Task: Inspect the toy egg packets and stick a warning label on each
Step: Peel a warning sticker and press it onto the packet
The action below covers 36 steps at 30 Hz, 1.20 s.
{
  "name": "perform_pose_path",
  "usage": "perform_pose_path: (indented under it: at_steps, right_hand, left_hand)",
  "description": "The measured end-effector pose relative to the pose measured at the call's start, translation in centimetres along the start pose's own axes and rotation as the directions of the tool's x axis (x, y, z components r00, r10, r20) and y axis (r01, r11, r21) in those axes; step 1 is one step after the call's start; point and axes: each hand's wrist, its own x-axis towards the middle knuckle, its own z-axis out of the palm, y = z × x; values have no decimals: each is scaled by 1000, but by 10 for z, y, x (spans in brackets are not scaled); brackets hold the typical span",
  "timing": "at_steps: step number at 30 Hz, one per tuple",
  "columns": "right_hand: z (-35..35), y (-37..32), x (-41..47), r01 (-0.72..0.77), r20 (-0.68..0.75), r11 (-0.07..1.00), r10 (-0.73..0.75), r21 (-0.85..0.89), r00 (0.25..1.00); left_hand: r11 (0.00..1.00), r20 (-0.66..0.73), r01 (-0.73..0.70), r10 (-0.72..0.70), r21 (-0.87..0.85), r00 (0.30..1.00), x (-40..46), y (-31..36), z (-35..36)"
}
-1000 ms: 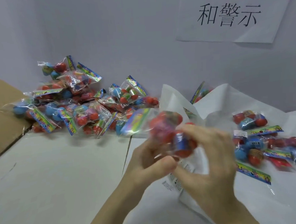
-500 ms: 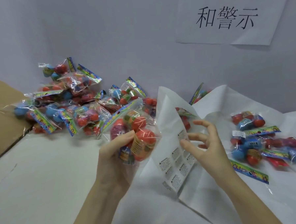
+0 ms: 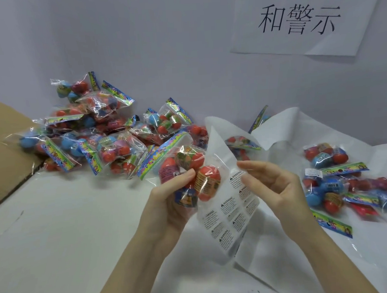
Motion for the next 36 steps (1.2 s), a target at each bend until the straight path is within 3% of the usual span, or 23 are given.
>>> perform_pose_path:
  at_steps: [11, 16, 22, 28, 36]
  right_hand:
    - [-9, 0, 0, 12, 60, 999, -9, -48, 998]
    - [-9, 1, -1, 99, -6, 975, -102, -198, 995]
    - [-1, 3, -3, 223, -104, 892, -284, -393, 953]
    - [4, 14, -3, 278, -162, 833, -395, -478, 904]
    - [5, 21, -2, 418, -94, 617, -626, -667, 774]
  left_hand:
    - [999, -34, 21, -22, -42, 999, 0, 1, 0]
    - [1000, -28, 6, -7, -16, 1000, -1, 0, 2]
    - [999, -80, 42, -43, -10, 996, 3, -4, 2]
    - [993, -149, 76, -88, -86, 985, 4, -5, 4]
    - [993, -173, 94, -106, -76, 979, 6, -8, 2]
